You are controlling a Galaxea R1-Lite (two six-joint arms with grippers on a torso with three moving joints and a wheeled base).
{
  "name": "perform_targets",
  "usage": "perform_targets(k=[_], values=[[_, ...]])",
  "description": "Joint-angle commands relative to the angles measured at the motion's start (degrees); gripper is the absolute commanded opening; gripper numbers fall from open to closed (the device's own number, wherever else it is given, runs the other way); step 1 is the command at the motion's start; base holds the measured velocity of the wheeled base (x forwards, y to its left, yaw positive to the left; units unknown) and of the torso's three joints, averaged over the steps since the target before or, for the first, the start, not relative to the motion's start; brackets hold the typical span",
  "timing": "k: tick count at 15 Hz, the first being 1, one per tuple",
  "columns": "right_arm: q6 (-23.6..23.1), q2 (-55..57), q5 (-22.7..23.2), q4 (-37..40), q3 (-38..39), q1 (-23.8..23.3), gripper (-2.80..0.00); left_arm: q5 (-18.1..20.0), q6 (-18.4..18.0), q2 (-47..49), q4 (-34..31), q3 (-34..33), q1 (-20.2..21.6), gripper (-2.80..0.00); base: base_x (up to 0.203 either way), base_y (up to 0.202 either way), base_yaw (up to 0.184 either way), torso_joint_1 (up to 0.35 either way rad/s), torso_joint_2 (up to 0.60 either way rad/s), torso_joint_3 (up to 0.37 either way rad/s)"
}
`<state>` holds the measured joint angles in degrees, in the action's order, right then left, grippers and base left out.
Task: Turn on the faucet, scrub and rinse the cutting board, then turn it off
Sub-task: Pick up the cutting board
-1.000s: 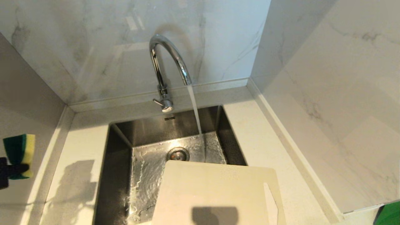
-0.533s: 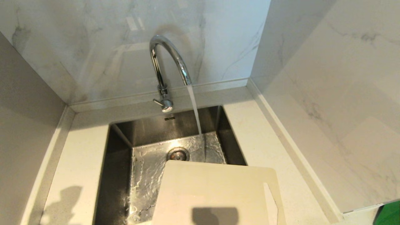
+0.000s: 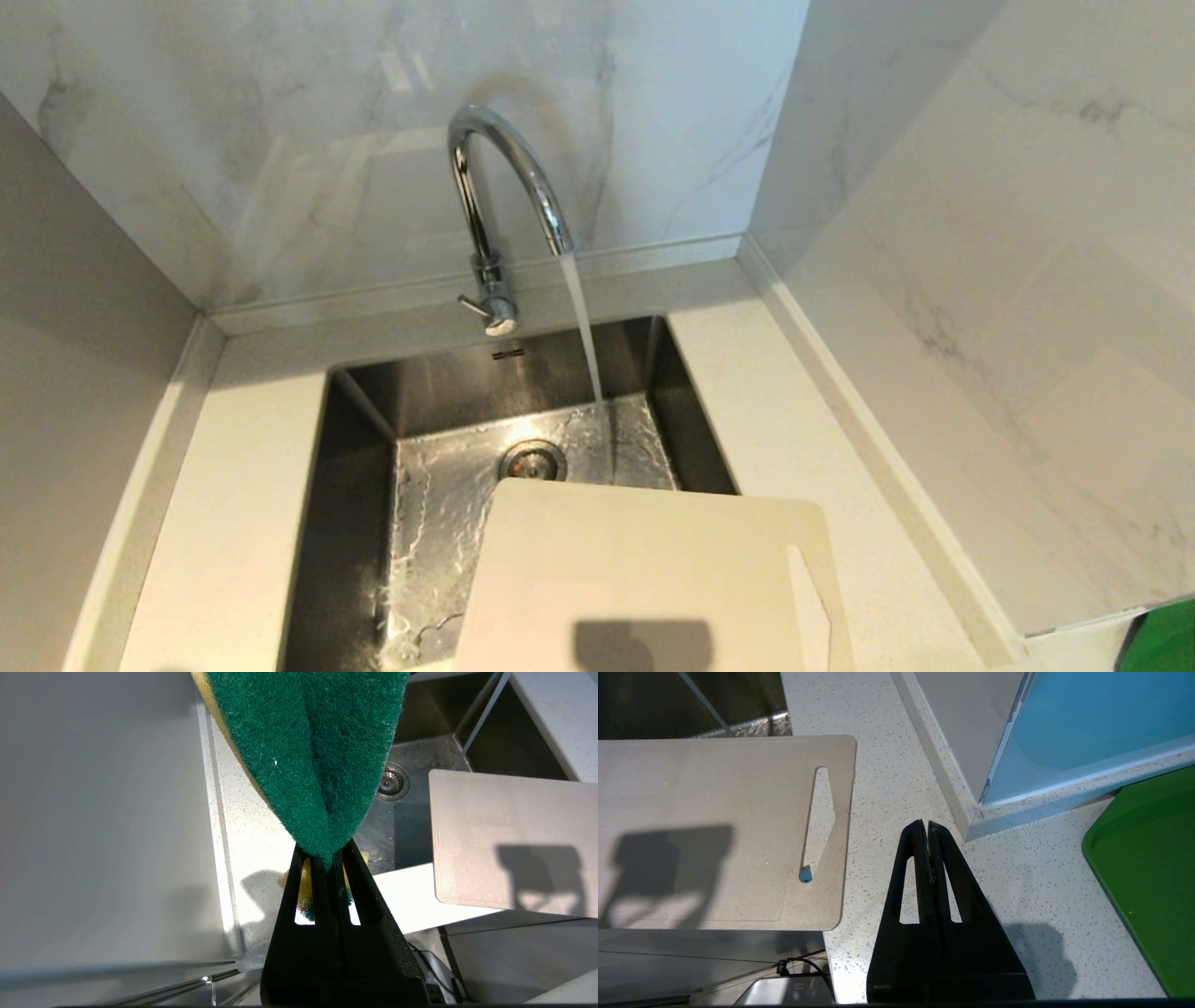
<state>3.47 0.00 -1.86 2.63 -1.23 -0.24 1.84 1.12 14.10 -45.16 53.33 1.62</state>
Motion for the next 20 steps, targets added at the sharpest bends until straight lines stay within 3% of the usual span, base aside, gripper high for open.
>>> perform_targets(k=[1,8,12,15,20], values=[[0.0,0.0,0.0,0.0,0.0,0.0,-2.8,-0.2,0.1,-3.0,-0.4,0.3,0.0,-2.8,0.0,0.0,0.0,0.0,0.0,0.0],[0.0,0.0,0.0,0.0,0.0,0.0,-2.8,0.2,0.0,-7.2,-1.8,-3.1,-1.9,-2.8,0.0,0.0,0.0,0.0,0.0,0.0],[0.0,0.0,0.0,0.0,0.0,0.0,-2.8,-0.1,-1.1,-13.6,-1.1,-14.1,-1.9,-2.8,0.0,0.0,0.0,0.0,0.0,0.0],[0.0,0.0,0.0,0.0,0.0,0.0,-2.8,-0.3,0.4,-13.9,8.4,-24.1,-1.9,-2.8,0.0,0.0,0.0,0.0,0.0,0.0],[0.0,0.0,0.0,0.0,0.0,0.0,-2.8,-0.5,0.1,-13.9,32.0,-45.1,-1.9,-2.8,0.0,0.0,0.0,0.0,0.0,0.0]])
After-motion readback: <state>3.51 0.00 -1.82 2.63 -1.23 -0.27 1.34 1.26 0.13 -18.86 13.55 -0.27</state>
